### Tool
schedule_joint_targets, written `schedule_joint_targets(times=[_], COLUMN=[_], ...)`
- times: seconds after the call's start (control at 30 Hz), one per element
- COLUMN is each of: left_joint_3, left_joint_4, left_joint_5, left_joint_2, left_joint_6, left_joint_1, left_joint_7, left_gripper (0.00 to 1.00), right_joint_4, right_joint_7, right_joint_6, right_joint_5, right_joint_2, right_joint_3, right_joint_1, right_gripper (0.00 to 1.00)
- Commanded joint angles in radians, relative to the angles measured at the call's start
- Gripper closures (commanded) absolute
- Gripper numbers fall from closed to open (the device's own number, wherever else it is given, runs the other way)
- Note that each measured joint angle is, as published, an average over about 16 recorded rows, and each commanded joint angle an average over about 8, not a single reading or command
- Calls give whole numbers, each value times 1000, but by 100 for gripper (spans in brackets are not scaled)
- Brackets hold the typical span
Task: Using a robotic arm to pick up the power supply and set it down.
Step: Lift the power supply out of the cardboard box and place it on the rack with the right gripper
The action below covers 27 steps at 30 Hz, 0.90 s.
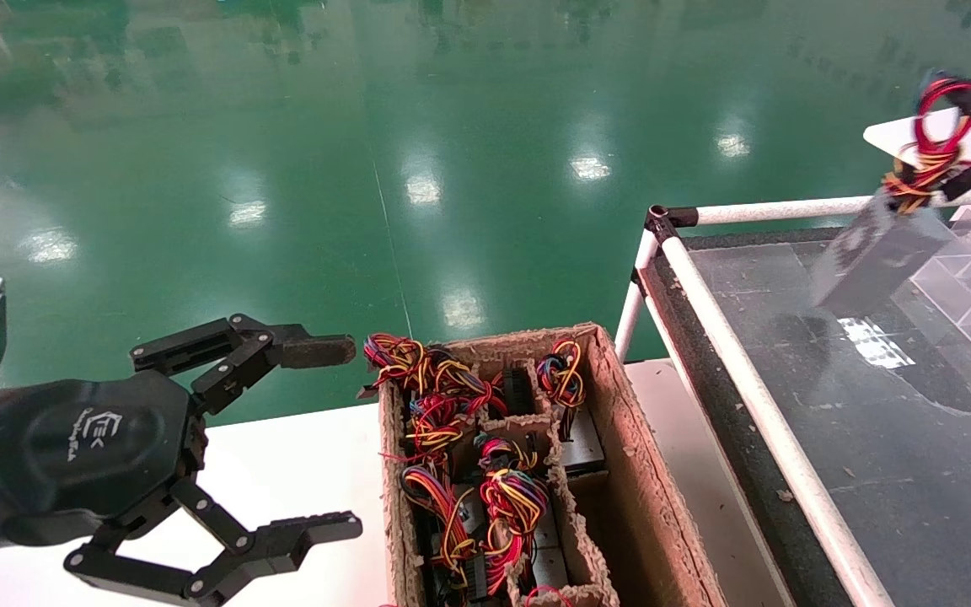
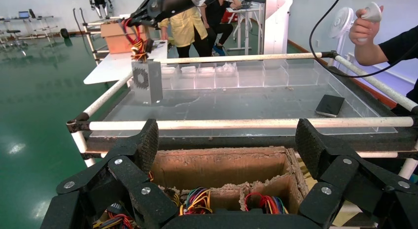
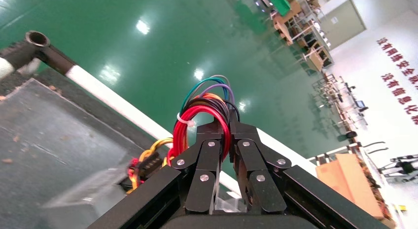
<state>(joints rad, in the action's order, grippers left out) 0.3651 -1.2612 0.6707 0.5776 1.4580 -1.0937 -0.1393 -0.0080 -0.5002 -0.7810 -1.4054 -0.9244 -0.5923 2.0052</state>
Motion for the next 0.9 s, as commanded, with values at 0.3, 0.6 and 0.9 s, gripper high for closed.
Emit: schedule_joint_targets(times=[0.3, 0.6, 0.9], left_joint_3=[0, 0, 0], left_joint_4=[0, 0, 0], left_joint_5=[0, 0, 0], left_joint_2=[0, 0, 0], left_joint_6=[0, 0, 0], left_joint_1=[0, 0, 0], left_joint_7=[0, 0, 0], left_gripper=[0, 0, 0], right_joint_4=[5, 8, 10], right_joint_7=[17, 20, 26], right_joint_6=[25, 46, 57], right_joint_5=[16, 22, 31], right_joint_2=[-76, -126, -166], right_joint_3=[11, 16, 22], right_joint_1=[-36, -57, -71], right_gripper=[100, 100, 100])
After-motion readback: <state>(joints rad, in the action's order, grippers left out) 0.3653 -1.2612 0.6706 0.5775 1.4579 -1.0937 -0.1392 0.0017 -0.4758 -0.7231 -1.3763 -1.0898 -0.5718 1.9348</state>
